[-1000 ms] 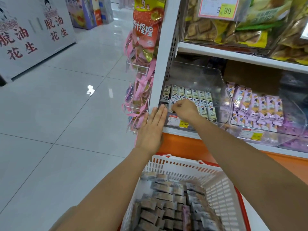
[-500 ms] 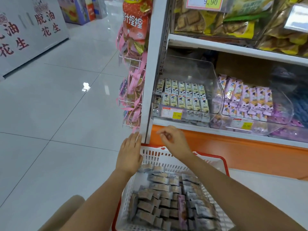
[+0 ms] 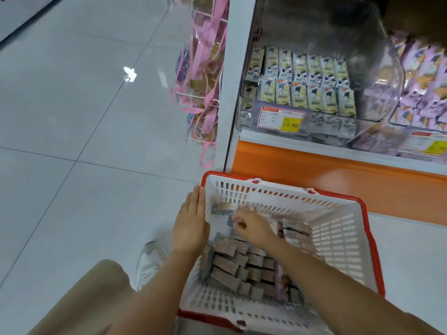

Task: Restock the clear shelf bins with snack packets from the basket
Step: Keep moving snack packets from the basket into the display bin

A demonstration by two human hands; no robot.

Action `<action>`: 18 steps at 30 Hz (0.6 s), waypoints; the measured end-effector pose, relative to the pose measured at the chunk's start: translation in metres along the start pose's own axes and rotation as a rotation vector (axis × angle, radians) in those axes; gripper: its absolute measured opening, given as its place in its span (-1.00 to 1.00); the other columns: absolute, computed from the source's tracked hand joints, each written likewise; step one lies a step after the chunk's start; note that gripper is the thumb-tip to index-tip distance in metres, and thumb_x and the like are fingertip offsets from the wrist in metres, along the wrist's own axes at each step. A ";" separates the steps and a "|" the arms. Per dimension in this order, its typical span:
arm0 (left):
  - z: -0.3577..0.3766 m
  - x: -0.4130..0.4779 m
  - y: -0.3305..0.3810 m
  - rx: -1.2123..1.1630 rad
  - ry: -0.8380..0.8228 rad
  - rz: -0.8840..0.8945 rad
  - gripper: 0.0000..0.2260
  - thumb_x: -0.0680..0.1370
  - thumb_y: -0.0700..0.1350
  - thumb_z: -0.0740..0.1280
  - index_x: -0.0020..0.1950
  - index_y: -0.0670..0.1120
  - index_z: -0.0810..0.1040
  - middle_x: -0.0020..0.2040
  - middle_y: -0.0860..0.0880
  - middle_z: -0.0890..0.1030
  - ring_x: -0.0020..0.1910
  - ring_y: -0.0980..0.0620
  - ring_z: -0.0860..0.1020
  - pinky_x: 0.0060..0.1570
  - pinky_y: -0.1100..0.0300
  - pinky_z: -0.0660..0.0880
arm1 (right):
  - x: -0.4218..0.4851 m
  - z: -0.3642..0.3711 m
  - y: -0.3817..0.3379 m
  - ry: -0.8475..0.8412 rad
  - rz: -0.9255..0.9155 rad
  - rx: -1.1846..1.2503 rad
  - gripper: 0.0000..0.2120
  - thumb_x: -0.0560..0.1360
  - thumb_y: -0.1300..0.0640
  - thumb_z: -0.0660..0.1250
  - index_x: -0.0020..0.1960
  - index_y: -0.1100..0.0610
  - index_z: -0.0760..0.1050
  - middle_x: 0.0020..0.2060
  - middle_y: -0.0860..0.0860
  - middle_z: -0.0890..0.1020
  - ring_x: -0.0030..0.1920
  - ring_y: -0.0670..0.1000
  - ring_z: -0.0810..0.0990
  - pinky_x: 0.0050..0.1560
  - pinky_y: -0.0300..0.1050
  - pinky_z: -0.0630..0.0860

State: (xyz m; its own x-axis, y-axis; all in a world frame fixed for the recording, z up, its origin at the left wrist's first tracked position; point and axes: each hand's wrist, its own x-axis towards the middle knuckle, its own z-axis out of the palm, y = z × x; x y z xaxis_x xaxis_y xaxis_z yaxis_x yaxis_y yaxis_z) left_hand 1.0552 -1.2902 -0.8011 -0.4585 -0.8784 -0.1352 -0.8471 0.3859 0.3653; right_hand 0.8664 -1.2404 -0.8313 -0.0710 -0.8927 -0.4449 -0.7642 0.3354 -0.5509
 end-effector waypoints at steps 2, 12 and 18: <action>0.002 0.001 -0.001 -0.012 0.002 0.003 -0.31 0.59 -0.22 0.18 0.59 -0.13 -0.19 0.61 -0.09 -0.10 0.59 -0.06 -0.01 0.51 0.14 -0.05 | 0.004 0.025 0.006 -0.087 0.036 -0.008 -0.74 0.57 0.12 0.27 0.24 0.07 0.52 0.13 0.01 0.60 0.09 0.00 0.58 0.07 -0.09 0.53; 0.004 0.001 -0.007 -0.033 -0.008 0.029 -0.29 0.56 -0.19 0.24 0.61 -0.14 -0.09 0.61 -0.10 0.00 0.56 -0.07 0.14 0.47 0.11 0.18 | 0.004 0.090 0.017 -0.258 0.050 -0.245 -0.67 0.54 0.08 0.34 0.26 0.03 0.37 0.16 0.06 0.45 0.10 0.10 0.45 0.02 0.00 0.48; 0.002 -0.001 -0.005 -0.035 0.000 0.023 -0.28 0.54 -0.22 0.22 0.61 -0.12 -0.10 0.62 -0.07 -0.03 0.55 -0.05 0.16 0.42 0.13 0.24 | 0.001 0.086 0.014 -0.126 0.092 -0.120 -0.76 0.48 0.14 0.28 0.14 0.03 0.45 0.08 0.06 0.55 0.02 0.08 0.52 -0.01 0.02 0.54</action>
State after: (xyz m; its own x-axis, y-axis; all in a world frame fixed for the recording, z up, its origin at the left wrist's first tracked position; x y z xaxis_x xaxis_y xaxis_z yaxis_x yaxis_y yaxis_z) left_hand 1.0593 -1.2910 -0.8046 -0.4778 -0.8694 -0.1262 -0.8263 0.3960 0.4005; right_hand 0.9106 -1.2105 -0.9003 -0.0687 -0.8125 -0.5789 -0.8297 0.3688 -0.4191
